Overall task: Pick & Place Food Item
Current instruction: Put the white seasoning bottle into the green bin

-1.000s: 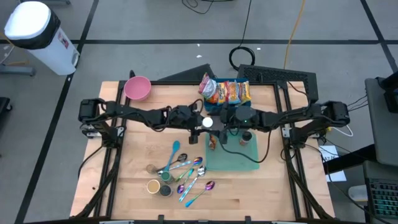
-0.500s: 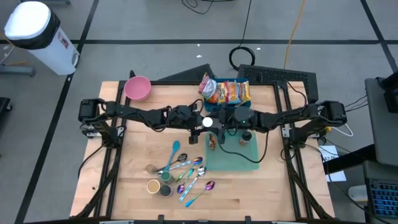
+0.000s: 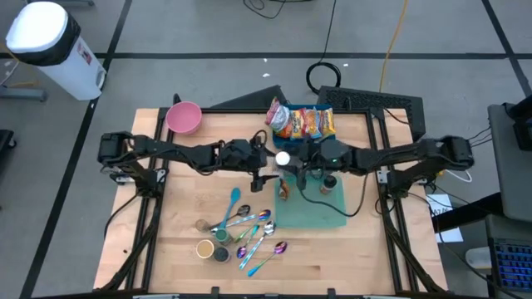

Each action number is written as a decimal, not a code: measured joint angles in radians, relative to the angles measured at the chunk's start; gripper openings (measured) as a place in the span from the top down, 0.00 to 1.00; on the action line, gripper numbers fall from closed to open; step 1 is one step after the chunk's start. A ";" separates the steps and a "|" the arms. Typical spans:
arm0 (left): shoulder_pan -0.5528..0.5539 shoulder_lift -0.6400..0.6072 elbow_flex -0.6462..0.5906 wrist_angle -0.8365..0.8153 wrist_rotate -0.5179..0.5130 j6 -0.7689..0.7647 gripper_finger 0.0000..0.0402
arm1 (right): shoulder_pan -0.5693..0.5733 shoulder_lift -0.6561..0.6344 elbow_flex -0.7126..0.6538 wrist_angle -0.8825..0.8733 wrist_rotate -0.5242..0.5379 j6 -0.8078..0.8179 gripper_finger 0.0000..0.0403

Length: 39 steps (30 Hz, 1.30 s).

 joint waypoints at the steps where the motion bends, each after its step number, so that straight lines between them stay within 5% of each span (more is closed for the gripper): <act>1: 0.000 -0.019 0.000 -0.016 0.000 0.004 0.07 | 0.000 -0.035 0.000 -0.035 0.026 -0.001 0.52; 6: 0.005 -0.109 0.001 -0.140 0.003 0.010 0.18 | 0.014 -0.204 -0.027 -0.194 0.092 0.021 0.52; 13: 0.042 -0.121 -0.016 -0.205 0.004 0.028 0.37 | 0.067 -0.298 -0.148 -0.247 -0.020 0.110 0.52; 39: 0.061 -0.079 -0.017 -0.193 0.003 -0.023 0.43 | 0.110 0.091 -0.229 0.039 -0.020 0.136 0.52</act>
